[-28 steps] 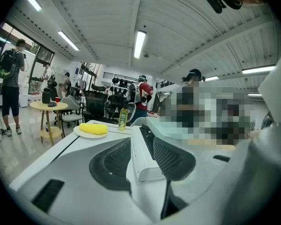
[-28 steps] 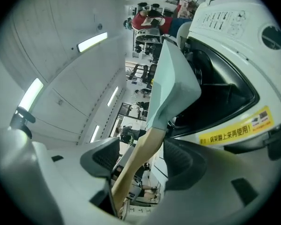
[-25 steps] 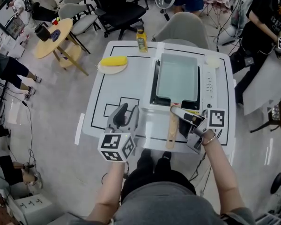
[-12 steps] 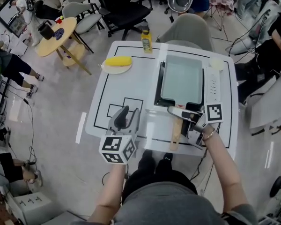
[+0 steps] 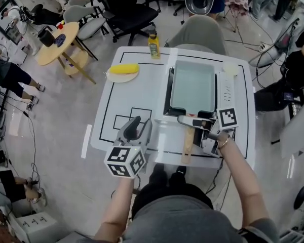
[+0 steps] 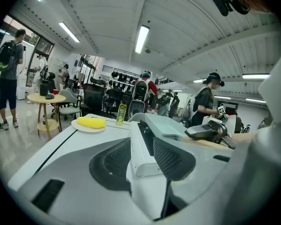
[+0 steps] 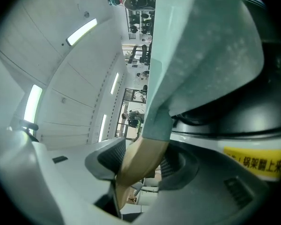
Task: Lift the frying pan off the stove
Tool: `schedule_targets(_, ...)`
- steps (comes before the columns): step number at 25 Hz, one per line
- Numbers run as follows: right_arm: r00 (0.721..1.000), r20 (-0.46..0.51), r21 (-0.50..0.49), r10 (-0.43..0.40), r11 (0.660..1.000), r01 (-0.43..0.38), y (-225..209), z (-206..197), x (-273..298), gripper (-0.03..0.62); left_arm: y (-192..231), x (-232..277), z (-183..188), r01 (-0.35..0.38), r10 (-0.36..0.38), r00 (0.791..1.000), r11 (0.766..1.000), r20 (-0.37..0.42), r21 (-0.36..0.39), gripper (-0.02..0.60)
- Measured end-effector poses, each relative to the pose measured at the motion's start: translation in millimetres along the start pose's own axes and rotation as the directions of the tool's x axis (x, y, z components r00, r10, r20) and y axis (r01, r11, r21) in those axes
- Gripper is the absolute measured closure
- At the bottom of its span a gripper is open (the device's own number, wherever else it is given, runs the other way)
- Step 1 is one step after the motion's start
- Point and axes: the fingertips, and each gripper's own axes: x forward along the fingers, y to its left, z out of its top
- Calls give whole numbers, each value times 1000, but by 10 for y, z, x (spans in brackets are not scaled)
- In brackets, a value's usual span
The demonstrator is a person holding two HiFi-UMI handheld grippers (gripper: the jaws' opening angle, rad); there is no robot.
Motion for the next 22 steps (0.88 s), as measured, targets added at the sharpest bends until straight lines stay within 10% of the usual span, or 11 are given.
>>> schedule_targets(11,1000,-2,17,10,1000,-10,13,-38,-1,395,-551,64,105,272,-278,956,960,-93,-72,440)
schedule_targets(22,1000,4,24,13,1000,-13,9,-26,-2,396,-1176,171,-147,500,-608,774,758,-176,-418,411)
